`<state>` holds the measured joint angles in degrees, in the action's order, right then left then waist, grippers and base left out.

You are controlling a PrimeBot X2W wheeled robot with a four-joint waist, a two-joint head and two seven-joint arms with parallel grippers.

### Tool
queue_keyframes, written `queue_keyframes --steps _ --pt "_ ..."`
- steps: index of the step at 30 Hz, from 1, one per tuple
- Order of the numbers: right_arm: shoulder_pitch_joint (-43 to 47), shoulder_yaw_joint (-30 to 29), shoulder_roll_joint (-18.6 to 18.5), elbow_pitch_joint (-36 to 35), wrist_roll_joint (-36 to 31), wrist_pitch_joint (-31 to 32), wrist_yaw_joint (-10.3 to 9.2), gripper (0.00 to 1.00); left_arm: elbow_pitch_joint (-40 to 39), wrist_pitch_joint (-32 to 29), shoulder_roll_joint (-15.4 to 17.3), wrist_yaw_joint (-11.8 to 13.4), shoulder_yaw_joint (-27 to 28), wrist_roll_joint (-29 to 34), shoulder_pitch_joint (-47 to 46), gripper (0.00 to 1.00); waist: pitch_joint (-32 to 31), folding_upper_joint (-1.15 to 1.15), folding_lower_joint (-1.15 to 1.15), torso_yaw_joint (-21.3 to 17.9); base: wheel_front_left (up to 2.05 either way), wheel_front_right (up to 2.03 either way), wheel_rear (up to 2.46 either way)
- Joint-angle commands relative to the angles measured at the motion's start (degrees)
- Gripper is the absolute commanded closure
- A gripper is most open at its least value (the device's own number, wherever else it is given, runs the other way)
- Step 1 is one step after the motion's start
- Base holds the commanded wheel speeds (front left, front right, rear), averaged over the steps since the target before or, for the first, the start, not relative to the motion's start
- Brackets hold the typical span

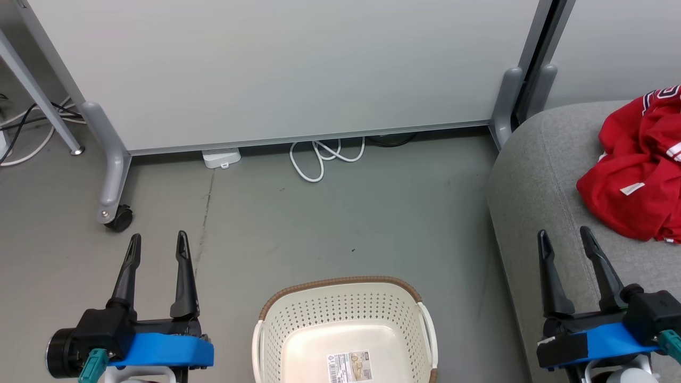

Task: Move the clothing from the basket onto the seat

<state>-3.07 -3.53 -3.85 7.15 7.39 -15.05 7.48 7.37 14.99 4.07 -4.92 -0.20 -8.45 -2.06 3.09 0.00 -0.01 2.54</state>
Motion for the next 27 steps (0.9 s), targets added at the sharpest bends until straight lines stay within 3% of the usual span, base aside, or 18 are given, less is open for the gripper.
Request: queue_keyframes --steps 1,20,21,27 --pt "0.82 -0.02 0.29 -0.22 -0.32 -0.19 0.03 0.00 0.03 0.28 -0.04 -0.10 0.37 0.37 0.22 0.00 -0.08 0.00 0.01 0.01 0.00 0.00 0.00" --pt "1.82 0.99 0.92 0.10 -0.41 -0.19 0.03 0.00 0.81 0.28 -1.04 -0.75 2.12 2.85 0.24 0.00 -0.86 0.00 0.01 0.26 0.00 0.00 0.00" --pt "1.44 1.04 0.75 0.15 -0.60 0.00 0.01 1.00 0.93 0.00 -1.00 -0.69 1.82 2.55 0.68 1.00 -0.86 0.00 0.01 0.25 0.00 0.00 0.00" --pt "2.27 1.17 0.92 3.40 -0.29 0.48 0.00 1.00 4.33 -0.45 -1.34 -0.69 1.60 2.07 2.44 1.00 -0.89 0.00 0.01 0.24 0.00 0.00 0.00"
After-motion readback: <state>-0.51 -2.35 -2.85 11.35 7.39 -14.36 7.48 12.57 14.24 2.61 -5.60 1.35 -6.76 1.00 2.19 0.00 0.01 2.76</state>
